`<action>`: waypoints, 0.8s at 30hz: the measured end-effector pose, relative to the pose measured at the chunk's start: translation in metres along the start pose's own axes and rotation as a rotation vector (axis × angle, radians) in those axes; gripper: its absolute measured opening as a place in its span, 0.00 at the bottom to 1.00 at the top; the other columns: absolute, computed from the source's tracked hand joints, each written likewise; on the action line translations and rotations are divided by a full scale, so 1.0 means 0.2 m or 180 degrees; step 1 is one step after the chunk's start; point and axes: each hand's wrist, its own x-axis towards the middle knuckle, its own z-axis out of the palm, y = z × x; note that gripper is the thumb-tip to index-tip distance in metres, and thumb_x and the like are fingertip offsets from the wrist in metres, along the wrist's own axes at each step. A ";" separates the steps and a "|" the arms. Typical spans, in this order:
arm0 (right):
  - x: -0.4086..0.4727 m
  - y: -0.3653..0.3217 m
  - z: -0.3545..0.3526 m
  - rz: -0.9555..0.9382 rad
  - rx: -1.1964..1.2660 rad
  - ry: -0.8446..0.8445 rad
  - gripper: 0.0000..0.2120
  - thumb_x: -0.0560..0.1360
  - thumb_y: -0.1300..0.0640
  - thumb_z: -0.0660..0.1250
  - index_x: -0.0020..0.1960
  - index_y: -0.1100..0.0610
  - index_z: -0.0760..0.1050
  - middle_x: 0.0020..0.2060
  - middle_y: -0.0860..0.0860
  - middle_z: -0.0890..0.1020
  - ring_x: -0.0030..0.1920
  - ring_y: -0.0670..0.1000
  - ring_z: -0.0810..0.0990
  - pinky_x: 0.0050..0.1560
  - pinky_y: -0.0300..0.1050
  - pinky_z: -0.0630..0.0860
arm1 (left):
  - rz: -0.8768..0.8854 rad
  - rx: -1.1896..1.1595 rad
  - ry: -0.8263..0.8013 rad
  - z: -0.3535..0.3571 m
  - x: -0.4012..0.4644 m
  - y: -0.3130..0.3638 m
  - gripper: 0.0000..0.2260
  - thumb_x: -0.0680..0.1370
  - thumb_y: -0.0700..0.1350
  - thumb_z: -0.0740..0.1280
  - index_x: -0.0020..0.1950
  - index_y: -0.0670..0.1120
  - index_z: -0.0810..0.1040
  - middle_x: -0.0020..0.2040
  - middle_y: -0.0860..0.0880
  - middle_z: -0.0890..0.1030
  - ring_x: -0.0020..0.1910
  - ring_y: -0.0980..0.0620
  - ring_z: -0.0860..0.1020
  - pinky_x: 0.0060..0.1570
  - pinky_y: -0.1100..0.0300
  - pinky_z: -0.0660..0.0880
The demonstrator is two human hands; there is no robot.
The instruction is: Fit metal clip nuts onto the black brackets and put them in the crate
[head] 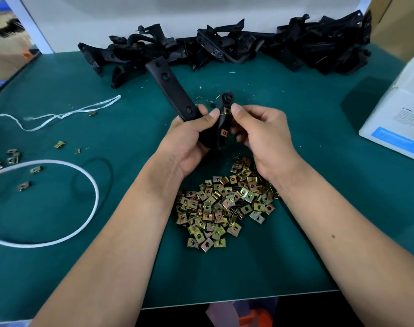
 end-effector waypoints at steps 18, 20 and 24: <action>-0.15 -0.17 -0.22 -0.0685 -0.0701 0.0131 0.21 0.73 0.60 0.79 0.65 0.53 0.82 0.37 0.46 0.83 0.39 0.43 0.81 0.49 0.43 0.80 | 0.1498 0.1043 0.0463 0.37 -0.09 -0.07 0.12 0.79 0.30 0.65 0.45 0.46 0.70 0.45 0.45 0.72 0.48 0.49 0.75 0.57 0.53 0.74; -0.21 -0.22 -0.40 -0.0905 -0.0545 0.0456 0.18 0.73 0.62 0.77 0.62 0.54 0.83 0.34 0.46 0.79 0.38 0.44 0.77 0.47 0.44 0.77 | 0.1611 0.1002 0.0153 0.58 -0.12 -0.15 0.11 0.79 0.30 0.64 0.46 0.46 0.70 0.44 0.46 0.72 0.47 0.51 0.75 0.57 0.55 0.75; -0.41 -0.30 -0.93 -0.1077 -0.0723 0.1366 0.11 0.73 0.59 0.75 0.54 0.48 0.84 0.34 0.51 0.79 0.38 0.48 0.76 0.47 0.50 0.78 | 0.1598 0.1006 -0.0484 1.12 -0.24 -0.43 0.14 0.77 0.26 0.63 0.45 0.46 0.69 0.41 0.48 0.72 0.40 0.55 0.73 0.48 0.64 0.73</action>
